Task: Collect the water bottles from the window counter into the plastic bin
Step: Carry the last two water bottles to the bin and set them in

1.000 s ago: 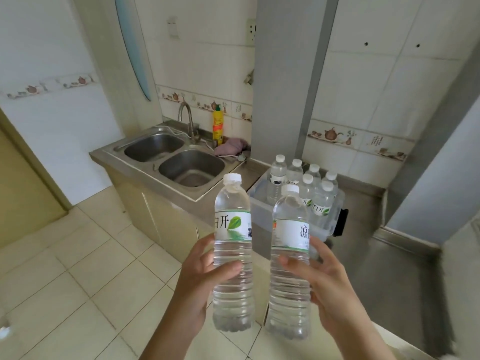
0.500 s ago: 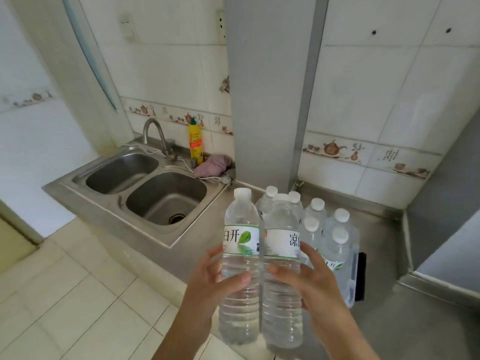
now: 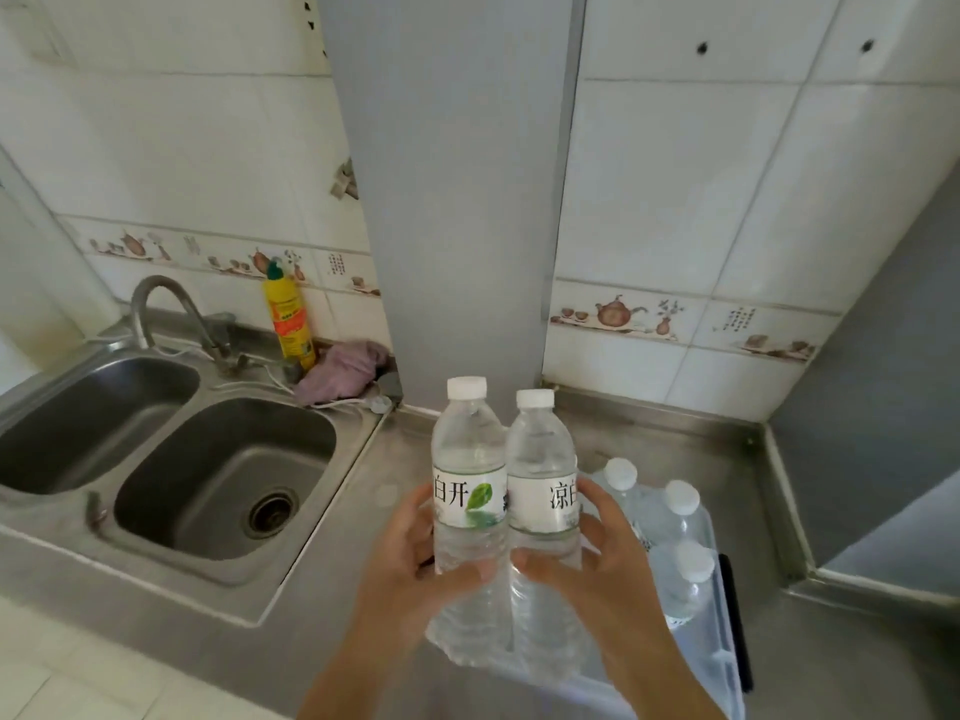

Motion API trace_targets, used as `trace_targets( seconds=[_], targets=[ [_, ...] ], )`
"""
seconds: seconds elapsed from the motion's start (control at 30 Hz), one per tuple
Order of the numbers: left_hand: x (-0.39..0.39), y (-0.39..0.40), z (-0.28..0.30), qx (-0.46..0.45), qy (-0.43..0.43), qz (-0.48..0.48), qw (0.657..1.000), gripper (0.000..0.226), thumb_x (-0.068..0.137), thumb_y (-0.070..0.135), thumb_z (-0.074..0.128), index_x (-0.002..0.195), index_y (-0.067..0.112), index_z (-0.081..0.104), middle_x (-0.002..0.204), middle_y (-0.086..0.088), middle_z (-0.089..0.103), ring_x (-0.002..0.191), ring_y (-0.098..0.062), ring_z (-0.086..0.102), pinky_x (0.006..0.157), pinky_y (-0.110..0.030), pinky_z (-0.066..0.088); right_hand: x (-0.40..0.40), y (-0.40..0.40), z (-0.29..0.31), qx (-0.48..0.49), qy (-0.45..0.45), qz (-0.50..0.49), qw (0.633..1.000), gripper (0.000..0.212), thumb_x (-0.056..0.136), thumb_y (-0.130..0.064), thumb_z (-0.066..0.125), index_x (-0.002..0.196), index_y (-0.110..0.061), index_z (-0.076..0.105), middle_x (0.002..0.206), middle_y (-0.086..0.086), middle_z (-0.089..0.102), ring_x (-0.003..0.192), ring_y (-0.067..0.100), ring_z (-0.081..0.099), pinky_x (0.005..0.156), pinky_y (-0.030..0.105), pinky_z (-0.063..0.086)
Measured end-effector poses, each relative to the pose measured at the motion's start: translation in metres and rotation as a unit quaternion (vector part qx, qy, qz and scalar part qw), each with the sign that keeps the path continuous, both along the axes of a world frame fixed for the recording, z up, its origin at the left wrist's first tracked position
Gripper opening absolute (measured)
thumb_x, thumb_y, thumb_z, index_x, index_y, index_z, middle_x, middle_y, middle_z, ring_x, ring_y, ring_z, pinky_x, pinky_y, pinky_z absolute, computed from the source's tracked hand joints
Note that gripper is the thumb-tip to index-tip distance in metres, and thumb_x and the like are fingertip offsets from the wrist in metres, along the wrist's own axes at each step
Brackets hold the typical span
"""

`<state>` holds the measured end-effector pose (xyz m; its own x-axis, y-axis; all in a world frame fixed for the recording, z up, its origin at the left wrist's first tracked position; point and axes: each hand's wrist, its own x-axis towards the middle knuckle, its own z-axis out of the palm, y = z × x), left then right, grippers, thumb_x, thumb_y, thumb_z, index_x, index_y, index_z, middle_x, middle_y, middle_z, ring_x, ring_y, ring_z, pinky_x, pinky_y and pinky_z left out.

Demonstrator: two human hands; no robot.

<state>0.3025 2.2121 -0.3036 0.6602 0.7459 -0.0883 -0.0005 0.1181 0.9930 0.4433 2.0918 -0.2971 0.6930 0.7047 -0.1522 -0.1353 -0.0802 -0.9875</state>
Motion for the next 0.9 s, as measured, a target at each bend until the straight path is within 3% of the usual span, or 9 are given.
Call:
trace_targets(
  seconds=[0.1, 0.2, 0.27, 0.37, 0.53, 0.6, 0.7, 0.8, 0.9],
  targets=[
    [0.009, 0.027, -0.004, -0.011, 0.01, -0.042, 0.999, 0.1, 0.039, 0.013, 0.09, 0.129, 0.025, 0.05, 0.115, 0.005, 0.073, 0.103, -0.02, 0.071, 0.081, -0.034, 0.058, 0.003, 0.015, -0.006, -0.018, -0.019, -0.028, 0.999, 0.086, 0.052, -0.006, 0.091, 0.124, -0.034, 0.054, 0.113, -0.008, 0.07, 0.102, 0.006, 0.065, 0.086, 0.029, 0.054],
    [0.02, 0.046, -0.012, 0.013, 0.032, -0.074, 0.997, 0.094, 0.047, 0.008, 0.092, 0.128, 0.029, 0.048, 0.122, 0.008, 0.069, 0.109, -0.019, 0.068, 0.09, -0.039, 0.055, 0.003, 0.027, -0.013, -0.035, -0.046, -0.063, 0.996, 0.084, 0.051, 0.004, 0.089, 0.12, -0.03, 0.054, 0.107, -0.009, 0.068, 0.088, -0.006, 0.065, 0.065, 0.012, 0.052],
    [0.027, 0.053, -0.02, 0.025, 0.044, -0.092, 0.994, 0.089, 0.055, -0.002, 0.09, 0.127, 0.03, 0.048, 0.122, 0.007, 0.068, 0.108, -0.015, 0.068, 0.087, -0.033, 0.056, 0.003, 0.033, -0.02, -0.049, -0.058, -0.084, 0.994, 0.084, 0.051, 0.008, 0.088, 0.117, -0.029, 0.054, 0.105, -0.01, 0.067, 0.085, -0.009, 0.064, 0.062, 0.008, 0.05],
    [0.039, 0.059, -0.034, 0.028, 0.053, -0.116, 0.991, 0.083, 0.061, -0.013, 0.086, 0.123, 0.027, 0.048, 0.116, 0.006, 0.07, 0.104, -0.008, 0.069, 0.078, -0.019, 0.054, 0.005, 0.038, -0.032, -0.079, -0.085, -0.118, 0.986, 0.084, 0.047, 0.003, 0.089, 0.114, -0.034, 0.054, 0.098, -0.014, 0.07, 0.088, 0.0, 0.066, 0.072, 0.021, 0.054],
    [0.046, 0.064, -0.057, 0.064, 0.073, -0.121, 0.988, 0.082, 0.05, 0.014, 0.091, 0.119, 0.023, 0.047, 0.111, 0.015, 0.069, 0.103, -0.01, 0.068, 0.086, -0.031, 0.056, -0.002, 0.044, -0.042, -0.114, -0.135, -0.158, 0.972, 0.081, 0.045, -0.004, 0.09, 0.104, -0.043, 0.05, 0.094, -0.025, 0.069, 0.088, -0.006, 0.065, 0.075, 0.023, 0.053],
    [0.048, 0.063, -0.059, 0.087, 0.072, -0.114, 0.987, 0.077, 0.045, 0.021, 0.091, 0.109, 0.021, 0.048, 0.105, 0.022, 0.068, 0.095, -0.001, 0.068, 0.079, -0.021, 0.054, -0.005, 0.046, -0.044, -0.116, -0.137, -0.171, 0.969, 0.079, 0.045, -0.004, 0.088, 0.101, -0.044, 0.051, 0.094, -0.031, 0.066, 0.087, -0.007, 0.064, 0.074, 0.023, 0.052],
    [0.051, 0.064, -0.063, 0.111, 0.07, -0.114, 0.985, 0.076, 0.046, 0.005, 0.095, 0.103, 0.021, 0.048, 0.1, 0.032, 0.065, 0.088, 0.008, 0.065, 0.072, -0.01, 0.05, -0.009, 0.05, -0.045, -0.119, -0.143, -0.184, 0.965, 0.078, 0.046, -0.002, 0.088, 0.099, -0.043, 0.05, 0.091, -0.019, 0.068, 0.09, -0.008, 0.061, 0.069, 0.014, 0.049],
    [0.051, 0.067, -0.073, 0.118, 0.082, -0.11, 0.984, 0.077, 0.04, 0.021, 0.093, 0.104, 0.023, 0.05, 0.1, 0.025, 0.067, 0.09, 0.002, 0.066, 0.072, -0.015, 0.052, -0.013, 0.051, -0.047, -0.126, -0.161, -0.191, 0.96, 0.074, 0.048, 0.0, 0.087, 0.096, -0.041, 0.049, 0.09, -0.015, 0.065, 0.088, -0.013, 0.057, 0.064, 0.01, 0.049],
    [0.05, 0.068, -0.082, 0.129, 0.104, -0.099, 0.981, 0.073, 0.039, 0.029, 0.089, 0.101, 0.026, 0.051, 0.094, 0.01, 0.07, 0.087, -0.007, 0.068, 0.071, -0.022, 0.055, -0.017, 0.052, -0.051, -0.134, -0.166, -0.193, 0.958, 0.072, 0.051, -0.005, 0.086, 0.099, -0.042, 0.048, 0.092, -0.013, 0.066, 0.089, -0.007, 0.06, 0.066, 0.018, 0.052]
  ],
)
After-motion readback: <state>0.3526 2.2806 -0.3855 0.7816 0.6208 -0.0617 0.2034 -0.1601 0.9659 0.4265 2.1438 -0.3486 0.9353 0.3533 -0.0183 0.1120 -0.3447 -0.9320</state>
